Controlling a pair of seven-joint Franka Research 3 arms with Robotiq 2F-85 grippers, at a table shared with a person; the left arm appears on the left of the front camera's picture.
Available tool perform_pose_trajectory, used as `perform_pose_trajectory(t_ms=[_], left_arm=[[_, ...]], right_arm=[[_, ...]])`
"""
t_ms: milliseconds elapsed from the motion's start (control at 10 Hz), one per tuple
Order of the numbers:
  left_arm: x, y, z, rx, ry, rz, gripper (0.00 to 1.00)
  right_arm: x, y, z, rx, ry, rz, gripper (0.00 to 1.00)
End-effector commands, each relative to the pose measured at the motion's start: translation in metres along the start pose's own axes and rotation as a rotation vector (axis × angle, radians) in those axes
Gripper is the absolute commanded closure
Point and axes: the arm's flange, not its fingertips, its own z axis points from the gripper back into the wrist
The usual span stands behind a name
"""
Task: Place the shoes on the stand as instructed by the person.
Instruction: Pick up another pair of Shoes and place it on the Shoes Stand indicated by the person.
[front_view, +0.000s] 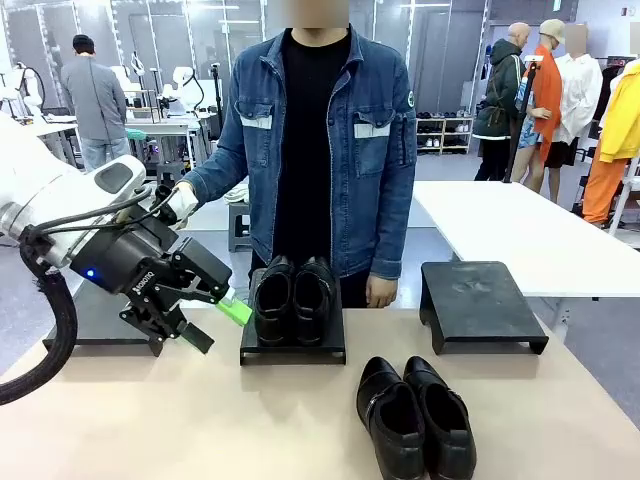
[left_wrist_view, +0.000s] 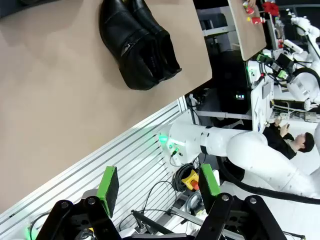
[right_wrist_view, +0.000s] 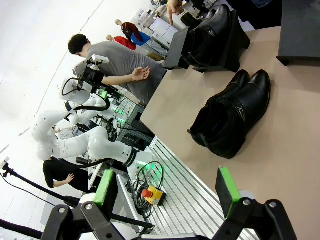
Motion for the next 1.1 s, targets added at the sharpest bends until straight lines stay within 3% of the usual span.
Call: perform_pose_trajectory(t_ms=[0,200,500,1000], left_arm=[[0.022,-0.049,-0.025,0.044,0.021,-0.014,0.18],[0.042,-0.108,-0.065,0.137,0.074,-0.01,0.18],[0.073,-0.168,-0.128,0.3,0.073,0.082,0.18],[0.095,-0.198,-0.234,0.495,0.076,0.214,0.18]], right_arm=[[0.001,0.0,0.002,0.01,-0.016,0.02,0.0],[0.001,0.0,0.002,0.01,-0.016,0.02,0.0],[0.001,0.0,0.002,0.01,-0.016,0.02,0.0],[0.001,0.0,0.002,0.01,-0.016,0.02,0.0]])
